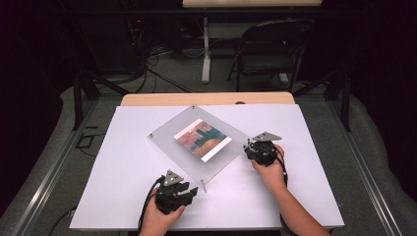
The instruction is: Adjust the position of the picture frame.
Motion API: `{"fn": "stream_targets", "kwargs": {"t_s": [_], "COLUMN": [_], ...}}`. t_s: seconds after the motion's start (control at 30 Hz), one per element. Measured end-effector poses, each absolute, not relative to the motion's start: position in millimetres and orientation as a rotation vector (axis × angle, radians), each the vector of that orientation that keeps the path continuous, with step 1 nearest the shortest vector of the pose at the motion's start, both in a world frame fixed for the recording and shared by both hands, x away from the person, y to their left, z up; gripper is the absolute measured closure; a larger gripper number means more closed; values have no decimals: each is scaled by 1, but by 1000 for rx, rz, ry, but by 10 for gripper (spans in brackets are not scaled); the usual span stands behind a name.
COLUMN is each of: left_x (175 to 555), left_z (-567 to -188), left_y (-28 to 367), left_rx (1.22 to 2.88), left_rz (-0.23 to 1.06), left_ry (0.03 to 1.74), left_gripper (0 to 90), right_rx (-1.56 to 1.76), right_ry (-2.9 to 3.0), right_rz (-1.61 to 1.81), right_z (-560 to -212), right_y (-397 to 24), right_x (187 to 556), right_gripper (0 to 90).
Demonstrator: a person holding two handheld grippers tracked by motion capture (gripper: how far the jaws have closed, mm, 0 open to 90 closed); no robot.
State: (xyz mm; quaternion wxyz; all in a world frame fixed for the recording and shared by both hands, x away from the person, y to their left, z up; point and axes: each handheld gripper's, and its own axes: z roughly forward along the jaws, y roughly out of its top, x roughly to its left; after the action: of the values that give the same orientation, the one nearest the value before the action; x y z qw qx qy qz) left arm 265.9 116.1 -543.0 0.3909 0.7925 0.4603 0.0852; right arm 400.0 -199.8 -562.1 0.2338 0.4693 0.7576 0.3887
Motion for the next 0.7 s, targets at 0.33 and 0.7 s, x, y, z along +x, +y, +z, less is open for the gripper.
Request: {"fn": "stream_targets", "kwargs": {"t_s": [0.33,0.7], "left_x": [264,266], "left_z": [-548,-551], "left_y": [98,90], "left_rx": [2065,2084], "left_rz": [224,243], "left_ry": [1107,1082], "left_gripper": [647,790], "right_rx": [1270,1281], "right_ry": [2129,2154], "right_rz": [1093,1090], "right_z": [-563,-561], "right_y": [-198,-197], "right_x": [407,397], "right_gripper": [851,852]}}
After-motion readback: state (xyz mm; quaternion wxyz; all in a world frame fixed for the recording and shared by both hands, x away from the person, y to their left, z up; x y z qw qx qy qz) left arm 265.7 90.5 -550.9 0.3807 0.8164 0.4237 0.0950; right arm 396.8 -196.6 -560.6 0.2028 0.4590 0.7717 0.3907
